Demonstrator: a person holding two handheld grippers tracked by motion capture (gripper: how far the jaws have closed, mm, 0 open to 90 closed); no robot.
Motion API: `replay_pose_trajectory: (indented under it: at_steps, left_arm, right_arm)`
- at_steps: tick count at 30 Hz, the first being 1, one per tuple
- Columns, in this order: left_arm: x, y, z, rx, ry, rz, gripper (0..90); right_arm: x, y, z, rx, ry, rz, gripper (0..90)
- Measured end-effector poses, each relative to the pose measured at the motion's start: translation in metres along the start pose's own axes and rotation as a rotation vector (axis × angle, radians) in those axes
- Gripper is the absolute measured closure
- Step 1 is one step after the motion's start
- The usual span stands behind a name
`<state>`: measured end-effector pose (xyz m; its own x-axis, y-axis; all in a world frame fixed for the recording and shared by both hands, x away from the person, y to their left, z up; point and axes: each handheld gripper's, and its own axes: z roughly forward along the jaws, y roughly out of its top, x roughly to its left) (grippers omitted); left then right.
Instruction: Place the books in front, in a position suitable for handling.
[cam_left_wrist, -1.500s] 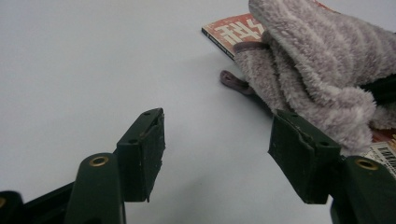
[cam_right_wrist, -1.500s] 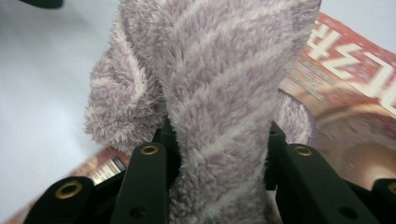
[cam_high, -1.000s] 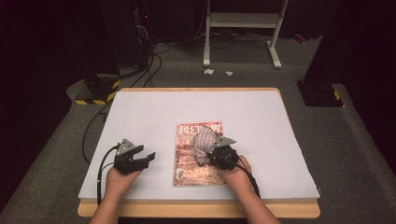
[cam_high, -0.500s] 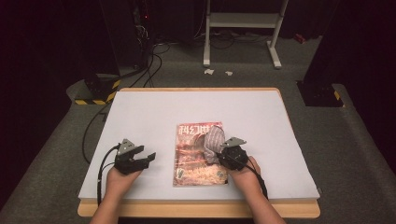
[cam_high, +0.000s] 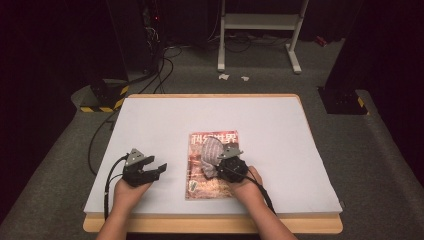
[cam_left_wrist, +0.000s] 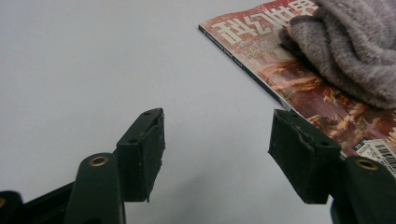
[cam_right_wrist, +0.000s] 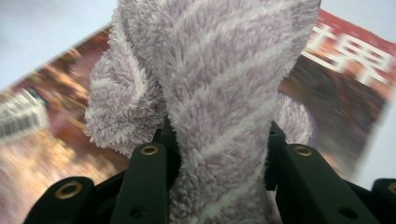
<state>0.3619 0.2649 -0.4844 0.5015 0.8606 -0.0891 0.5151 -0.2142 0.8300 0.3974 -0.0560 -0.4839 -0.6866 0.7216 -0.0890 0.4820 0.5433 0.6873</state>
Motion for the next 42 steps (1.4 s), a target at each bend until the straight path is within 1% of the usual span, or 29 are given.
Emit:
replay_pose_trajectory:
  at_steps: [2, 3, 4, 13, 14, 15, 19, 21, 23, 24, 25, 28, 29, 30, 32, 33, 34, 37, 38, 39, 42]
  left_arm:
    - [0.000, 0.000, 0.000, 0.000, -0.001, -0.001, 35.8]
    - [0.000, 0.000, 0.000, 0.000, -0.001, -0.001, 35.9]
    - [0.001, 0.000, 0.000, 0.000, -0.001, -0.001, 35.9]
    - [0.001, 0.000, -0.001, -0.001, -0.003, -0.003, 35.8]
    - [0.001, 0.000, -0.001, -0.001, -0.003, -0.003, 35.9]
    - [0.001, 0.000, -0.001, -0.002, -0.004, -0.007, 35.9]
    - [0.002, 0.000, -0.002, -0.004, -0.003, -0.006, 35.9]
    - [0.002, 0.000, -0.002, -0.004, -0.002, -0.006, 35.8]
    - [0.002, 0.000, -0.002, -0.003, -0.002, -0.005, 35.9]
    - [0.002, 0.000, -0.002, -0.002, -0.003, -0.005, 35.9]
    - [0.001, 0.000, -0.002, -0.002, -0.005, -0.005, 35.8]
    - [0.001, 0.000, -0.002, 0.001, -0.004, -0.006, 35.8]
    - [0.001, 0.000, -0.002, 0.001, -0.004, -0.006, 35.8]
    - [0.001, 0.000, -0.002, 0.001, -0.003, -0.006, 35.8]
    - [0.001, 0.000, -0.002, 0.002, -0.002, -0.006, 35.8]
    - [0.001, 0.000, -0.002, 0.002, -0.002, -0.006, 35.8]
    - [0.001, 0.000, -0.001, 0.002, -0.001, -0.007, 35.8]
    - [0.001, 0.000, -0.001, 0.002, -0.001, -0.007, 35.8]
    - [0.001, 0.000, -0.001, 0.002, -0.001, -0.007, 35.8]
    - [0.001, 0.000, -0.001, 0.003, 0.000, -0.007, 35.8]
    - [0.001, 0.000, -0.002, 0.003, 0.001, -0.008, 35.8]
  right_arm:
    - [0.007, 0.006, 0.005, -0.002, 0.015, -0.015, 64.9]
    - [0.007, 0.006, 0.005, -0.002, 0.015, -0.015, 64.9]
    - [0.015, 0.011, 0.009, -0.003, 0.025, -0.027, 64.9]
    - [0.044, 0.029, 0.023, -0.008, 0.081, -0.076, 64.9]
    - [0.044, 0.029, 0.023, -0.008, 0.081, -0.076, 64.9]
    - [0.049, 0.031, 0.025, -0.008, 0.082, -0.094, 64.9]
    - [0.049, 0.031, 0.026, -0.013, 0.087, -0.091, 65.0]
    - [0.047, 0.031, 0.025, -0.014, 0.090, -0.090, 65.0]
    - [0.042, 0.028, 0.023, -0.011, 0.080, -0.084, 64.9]
    - [0.042, 0.028, 0.023, -0.011, 0.080, -0.084, 64.9]
    - [0.036, 0.024, 0.021, -0.010, 0.072, -0.070, 64.9]
    - [0.024, 0.018, 0.016, -0.010, 0.052, -0.049, 64.9]
    - [0.024, 0.018, 0.016, -0.010, 0.052, -0.049, 64.9]
    - [0.016, 0.013, 0.012, -0.008, 0.039, -0.034, 64.9]
    - [0.007, 0.008, 0.008, -0.009, 0.025, -0.014, 65.0]
    - [0.007, 0.008, 0.008, -0.009, 0.025, -0.014, 65.0]
    - [-0.003, 0.002, 0.004, -0.008, 0.010, 0.001, 64.9]
    - [-0.015, -0.007, -0.003, -0.009, -0.010, 0.031, 65.0]
    - [-0.015, -0.007, -0.003, -0.009, -0.010, 0.031, 65.0]
    - [-0.022, -0.012, -0.007, -0.008, -0.024, 0.046, 65.0]
    - [-0.033, -0.020, -0.014, -0.013, -0.042, 0.066, 65.0]
